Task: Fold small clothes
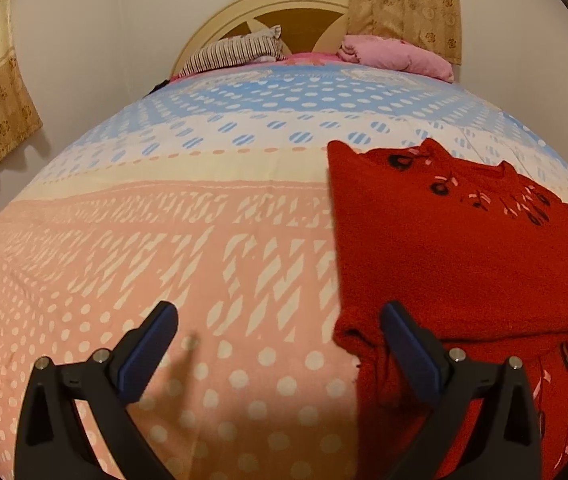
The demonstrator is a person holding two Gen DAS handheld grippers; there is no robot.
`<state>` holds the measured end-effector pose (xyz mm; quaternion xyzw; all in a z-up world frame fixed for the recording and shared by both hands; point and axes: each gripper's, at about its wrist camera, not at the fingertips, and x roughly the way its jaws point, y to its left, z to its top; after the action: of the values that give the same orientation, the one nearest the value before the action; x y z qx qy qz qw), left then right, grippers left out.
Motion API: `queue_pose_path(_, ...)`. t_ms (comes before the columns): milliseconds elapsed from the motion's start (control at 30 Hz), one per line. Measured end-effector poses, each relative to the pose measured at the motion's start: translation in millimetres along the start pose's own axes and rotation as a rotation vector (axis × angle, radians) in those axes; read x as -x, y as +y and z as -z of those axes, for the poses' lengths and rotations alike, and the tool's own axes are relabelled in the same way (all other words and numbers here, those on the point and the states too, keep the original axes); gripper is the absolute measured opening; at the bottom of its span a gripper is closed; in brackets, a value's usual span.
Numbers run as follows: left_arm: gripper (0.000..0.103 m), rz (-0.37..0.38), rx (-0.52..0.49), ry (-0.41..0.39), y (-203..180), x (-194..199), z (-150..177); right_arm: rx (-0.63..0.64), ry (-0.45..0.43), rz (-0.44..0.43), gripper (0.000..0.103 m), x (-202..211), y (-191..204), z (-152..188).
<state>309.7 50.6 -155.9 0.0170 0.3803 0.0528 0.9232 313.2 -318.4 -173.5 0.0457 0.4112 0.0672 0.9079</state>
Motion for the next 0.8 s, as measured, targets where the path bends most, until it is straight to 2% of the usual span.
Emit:
queue_pose_path(167, 0.103, 0.010, 0.000, 0.017, 0, -2, 0, -0.065, -0.012, -0.073, 0.039, 1, -13, 1)
queue_pose_path(467, 0.103, 0.042, 0.008, 0.018, 4, 5, -1, -0.037, -0.002, -0.039, 0.039, 0, -5, 0)
queue_pose_path(600, 0.103, 0.061, 0.003, 0.002, 6, 19, 4, -0.046, -0.041, -0.041, 0.039, 11, -4, 0)
queue_pose_path(667, 0.103, 0.062, -0.032, -0.001, 3, 27, 8, -0.051, -0.060, -0.036, 0.040, 19, -3, 1)
queue_pose_path(733, 0.103, 0.062, -0.062, -0.022, 0, 38, 12, -0.047, -0.087, -0.020, 0.042, 30, -1, 2)
queue_pose_path(800, 0.103, 0.061, -0.078, -0.039, -1, 48, 16, -0.049, -0.102, -0.007, 0.051, 39, 1, 4)
